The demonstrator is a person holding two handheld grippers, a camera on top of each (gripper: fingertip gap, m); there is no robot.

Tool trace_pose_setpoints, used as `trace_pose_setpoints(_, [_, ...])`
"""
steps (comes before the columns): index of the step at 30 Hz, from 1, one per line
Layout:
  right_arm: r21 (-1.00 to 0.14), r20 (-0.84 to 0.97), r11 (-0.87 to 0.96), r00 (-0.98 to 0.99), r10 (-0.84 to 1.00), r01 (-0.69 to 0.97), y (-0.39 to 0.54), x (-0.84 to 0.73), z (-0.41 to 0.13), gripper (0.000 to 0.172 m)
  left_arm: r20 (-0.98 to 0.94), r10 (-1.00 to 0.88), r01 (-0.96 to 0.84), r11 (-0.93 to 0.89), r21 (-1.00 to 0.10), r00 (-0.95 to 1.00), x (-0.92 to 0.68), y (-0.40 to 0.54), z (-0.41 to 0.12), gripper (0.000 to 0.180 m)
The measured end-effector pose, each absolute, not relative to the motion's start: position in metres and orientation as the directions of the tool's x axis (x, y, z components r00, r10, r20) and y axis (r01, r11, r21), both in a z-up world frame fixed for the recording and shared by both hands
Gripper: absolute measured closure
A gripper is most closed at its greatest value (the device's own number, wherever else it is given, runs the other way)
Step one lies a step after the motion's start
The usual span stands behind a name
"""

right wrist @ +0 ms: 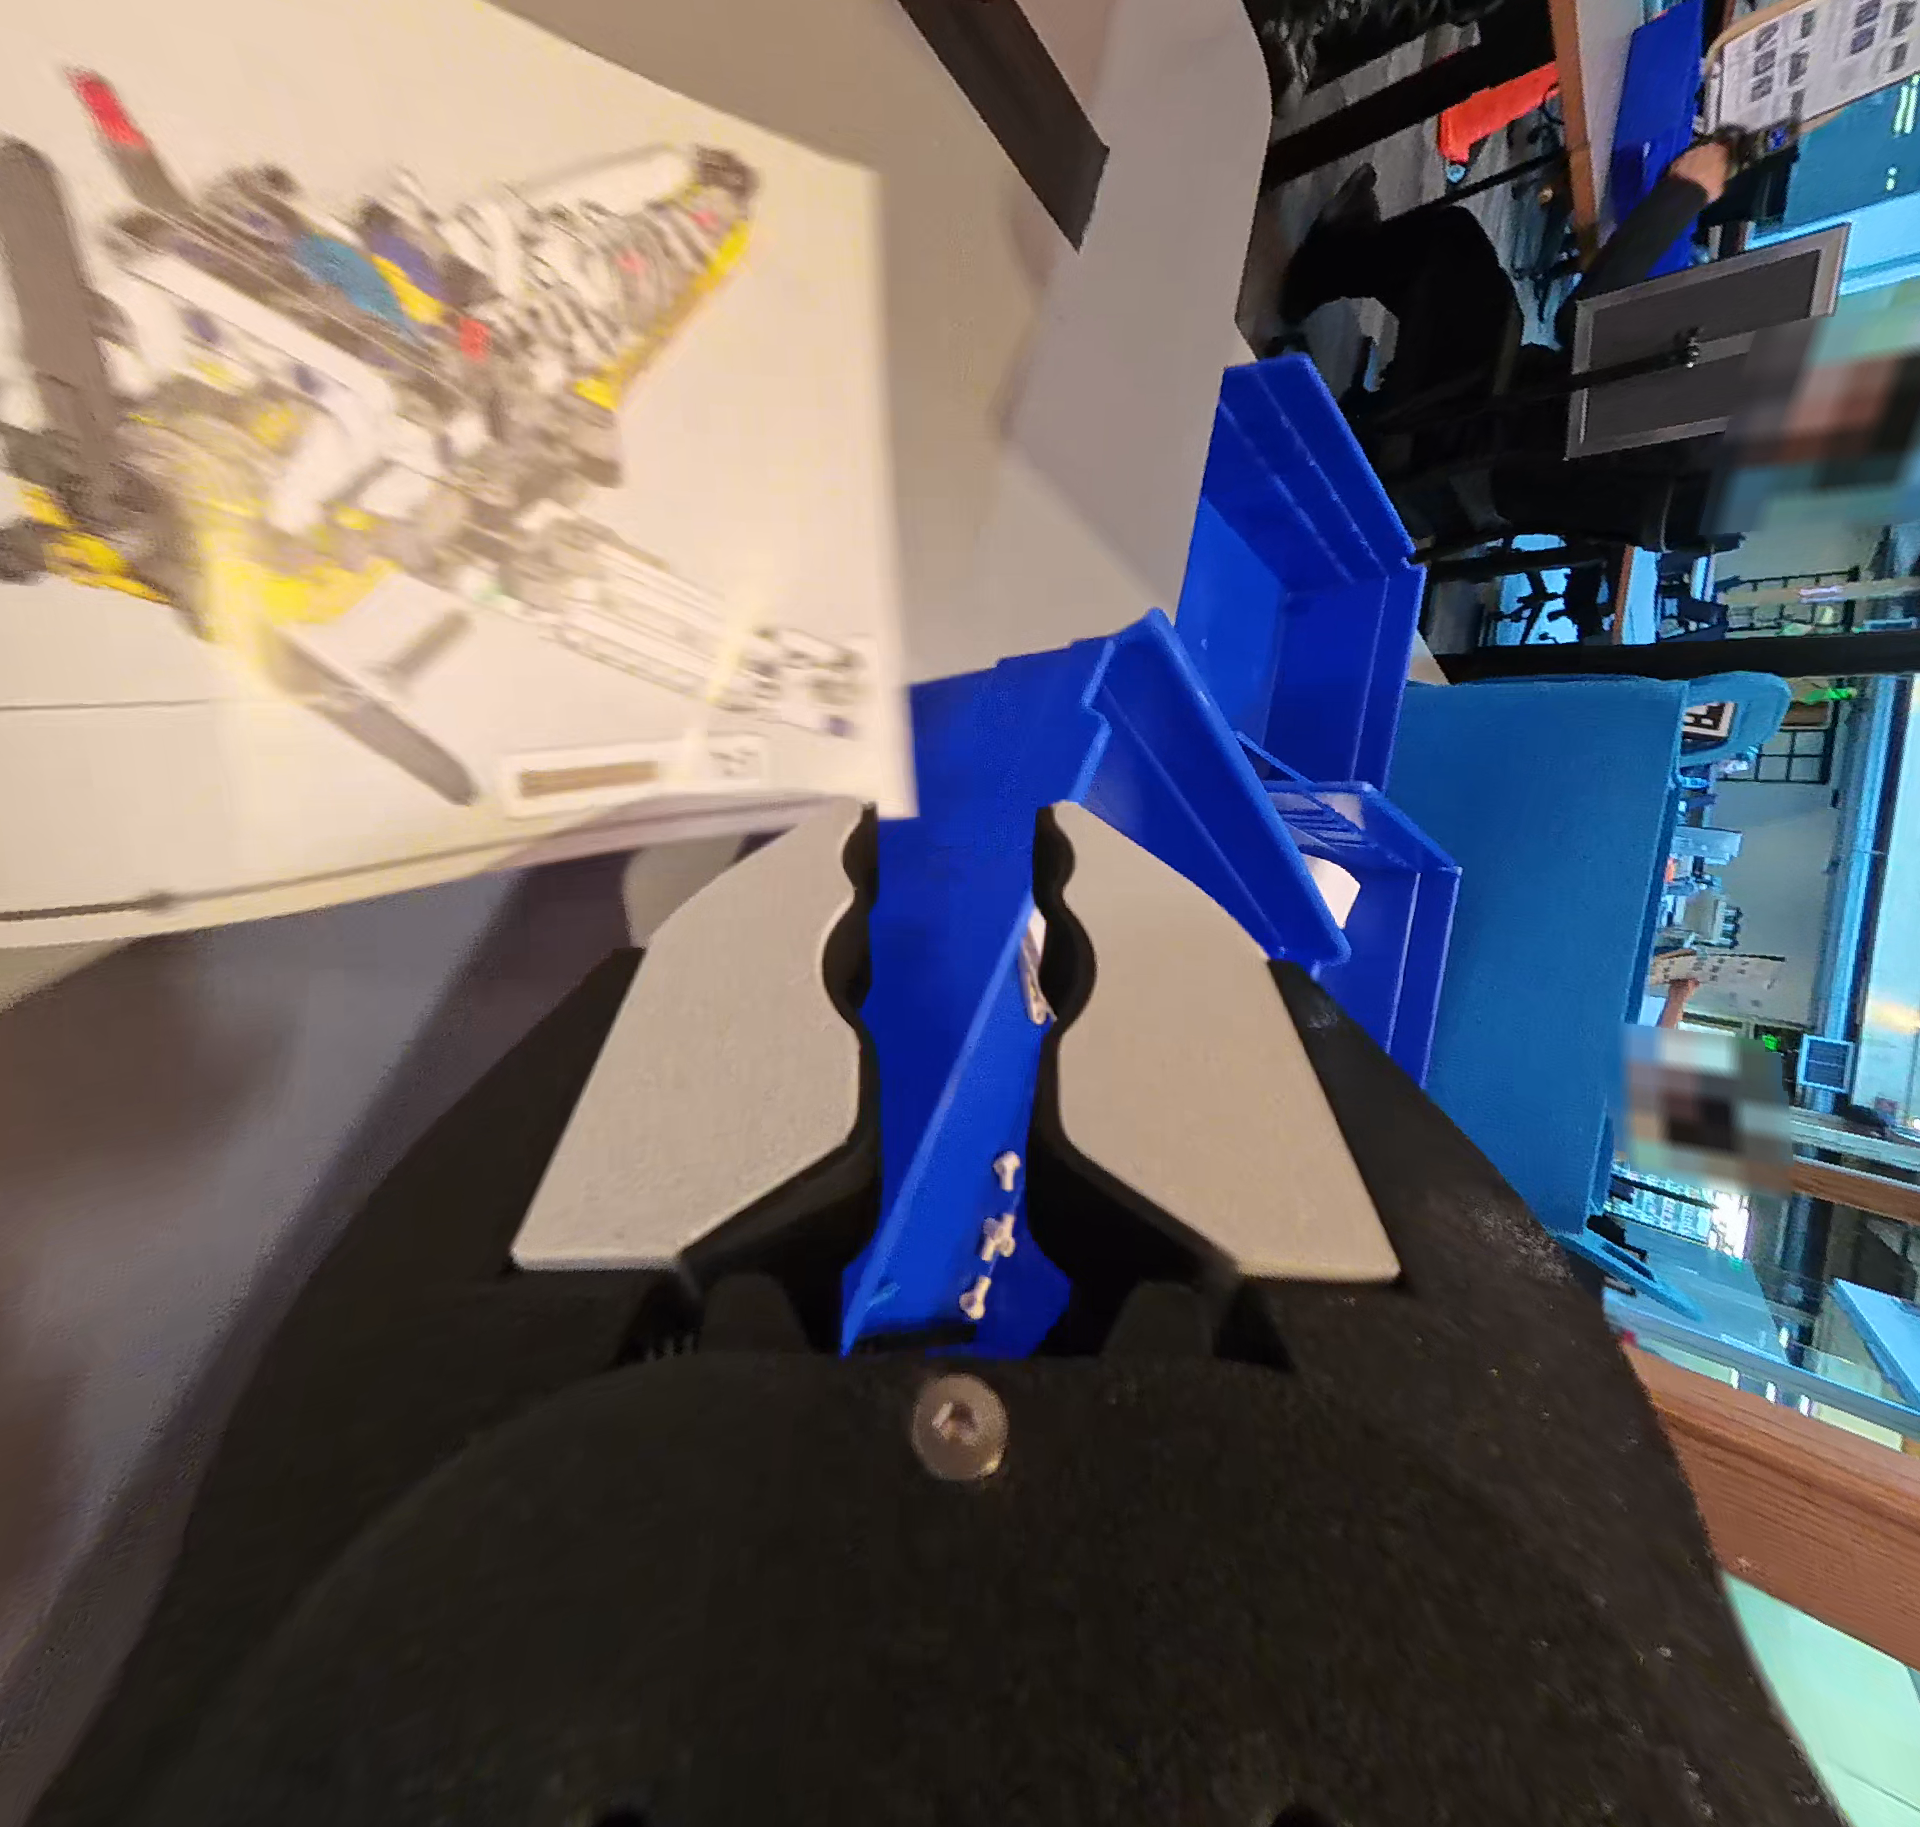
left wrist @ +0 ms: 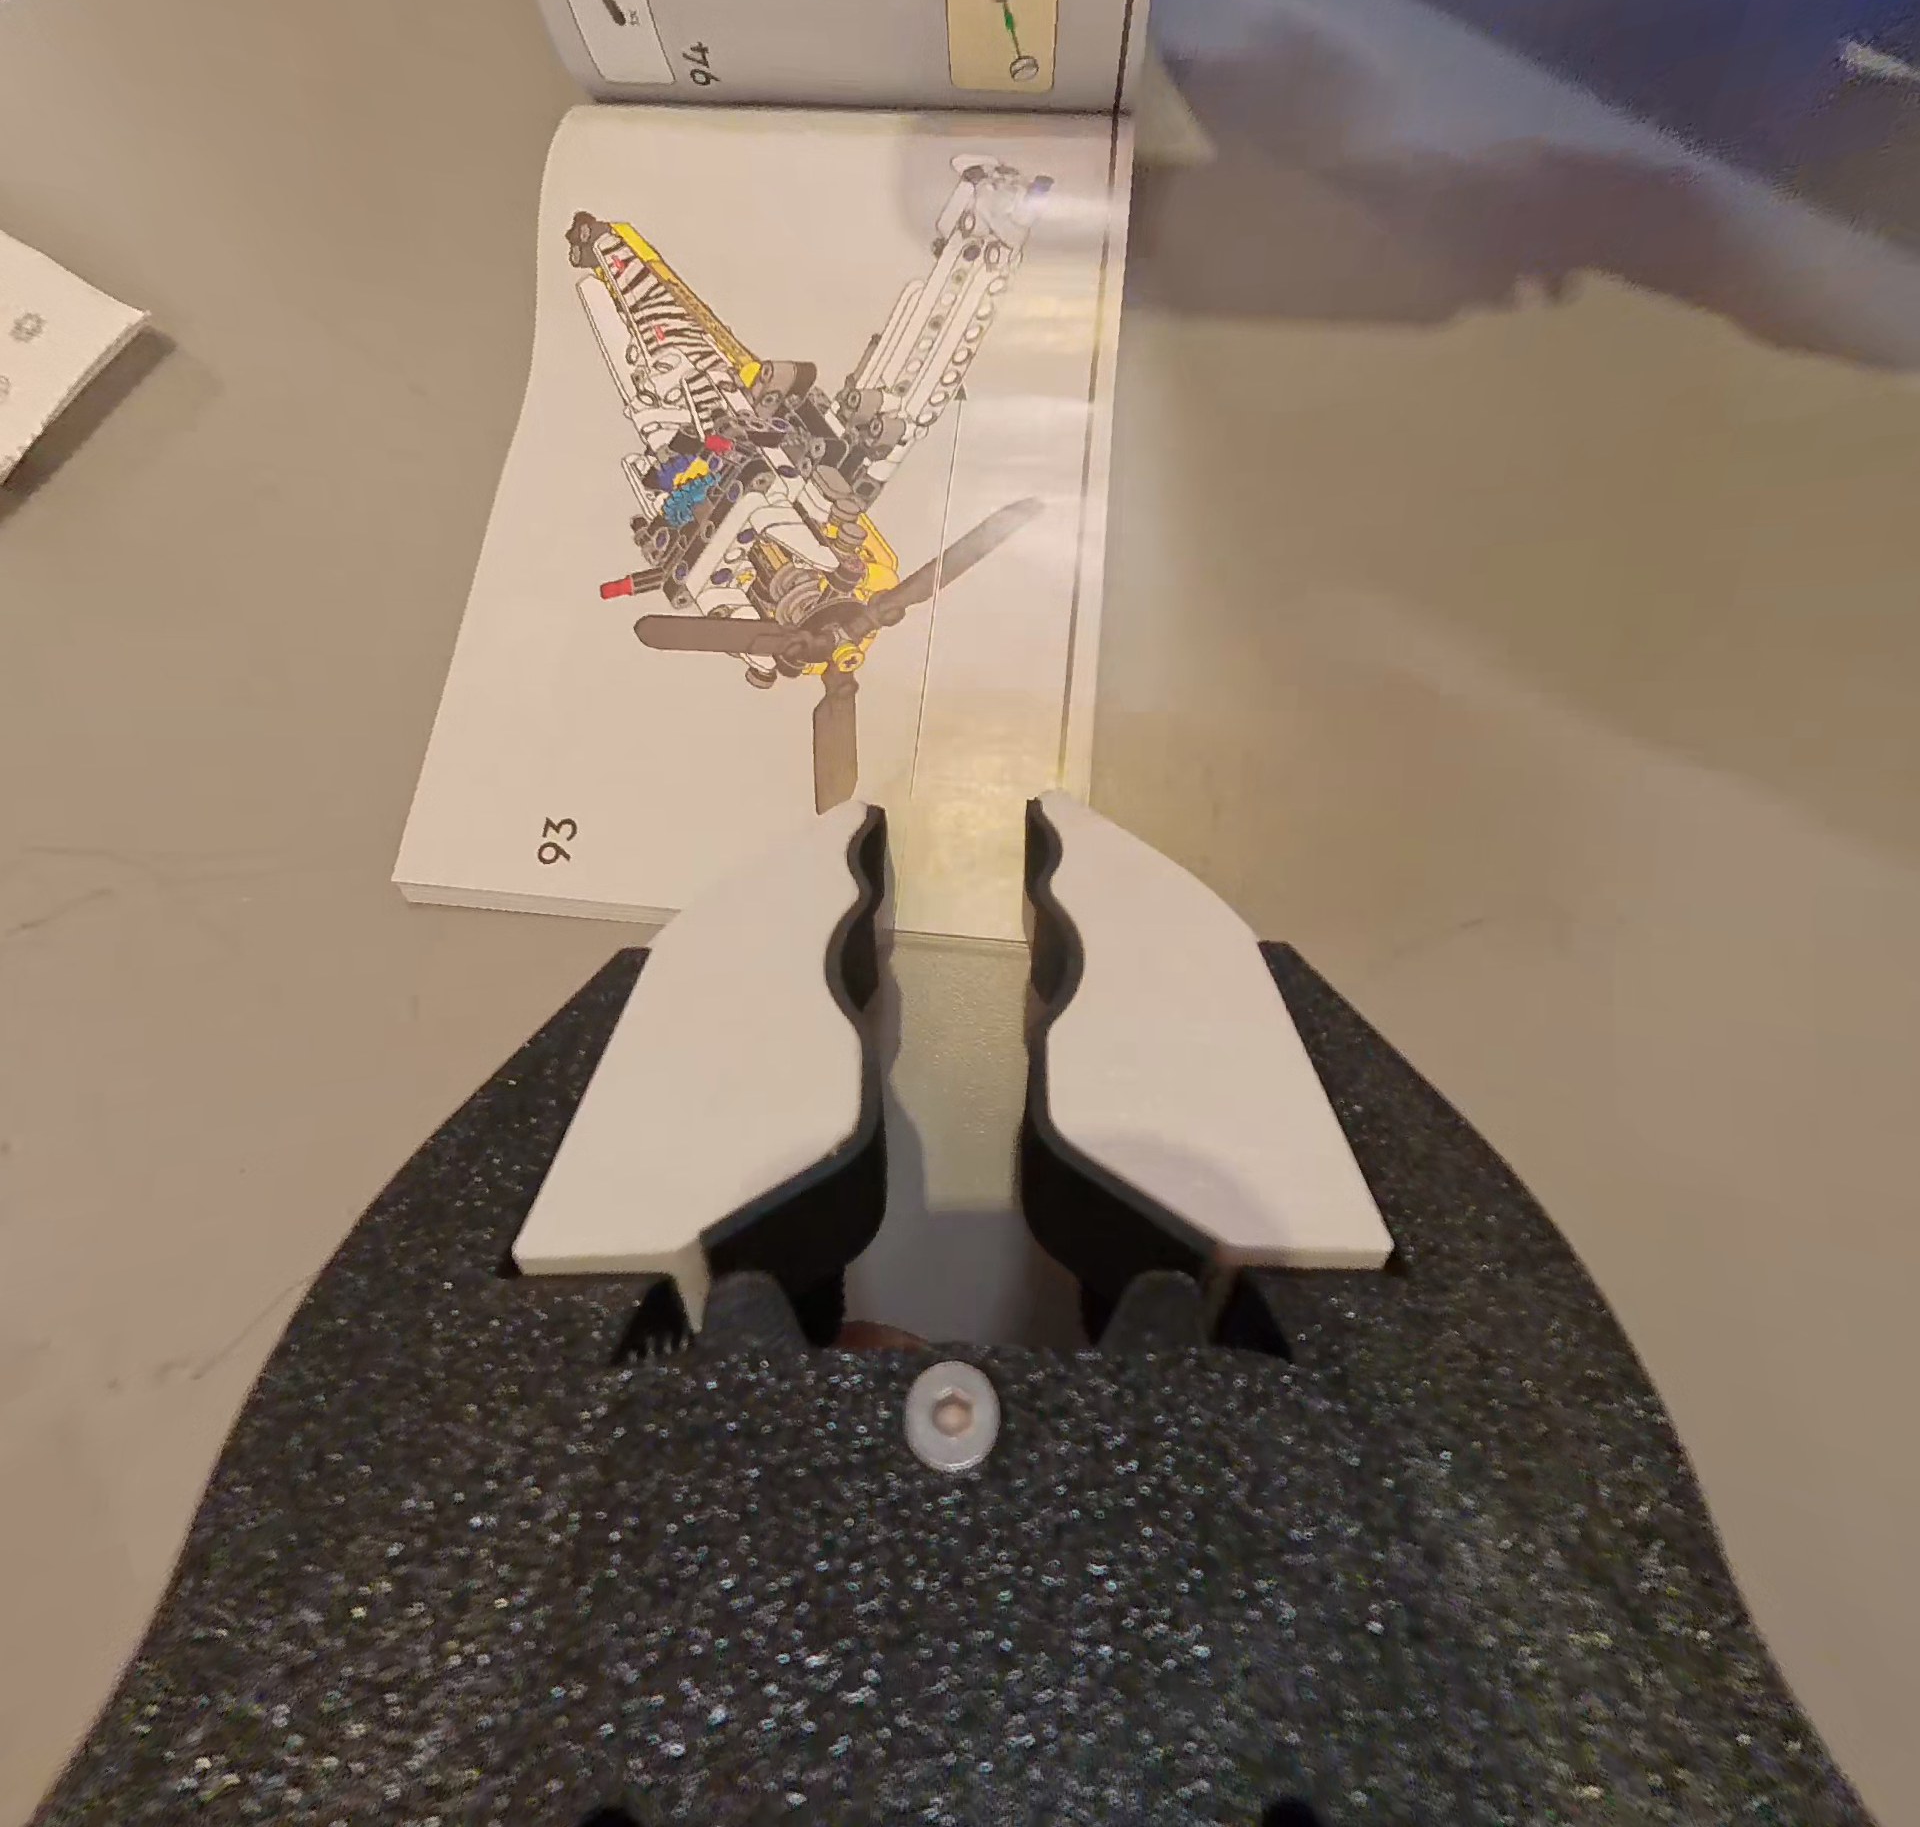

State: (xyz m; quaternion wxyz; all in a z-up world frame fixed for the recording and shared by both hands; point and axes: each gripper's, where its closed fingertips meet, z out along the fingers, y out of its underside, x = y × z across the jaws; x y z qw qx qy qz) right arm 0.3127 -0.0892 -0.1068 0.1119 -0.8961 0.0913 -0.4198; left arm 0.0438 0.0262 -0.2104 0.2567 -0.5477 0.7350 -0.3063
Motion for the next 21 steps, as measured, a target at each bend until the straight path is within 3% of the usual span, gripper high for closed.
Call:
trace_pose_setpoints(5, [-0.299,0.746,-0.952,0.606,-0.277,-0.067,-0.102,0.319,-0.095,0.141,-0.039,-0.963,-0.649,0.21,-0.731,-0.268,0.044,0.026,-0.211,0.153])
trace_pose_setpoints(9, [-0.459,0.641,-0.883,0.725,-0.251,0.099,-0.065,0.274,-0.089,0.144,-0.037,-0.963,-0.65,0.209,-0.731,-0.268,0.044,0.026,-0.211,0.153])
trace_pose_setpoints(13, [-0.588,0.441,-0.776,0.895,-0.069,0.23,-0.018,0.201,-0.1,0.145,-0.037,-0.963,-0.649,0.209,-0.731,-0.268,0.044,0.026,-0.211,0.153])
trace_pose_setpoints(21, [-0.475,0.381,-0.866,0.923,-0.043,0.156,-0.01,0.213,-0.162,0.146,-0.068,-0.961,-0.635,0.229,-0.737,-0.268,0.044,0.026,-0.209,0.153])
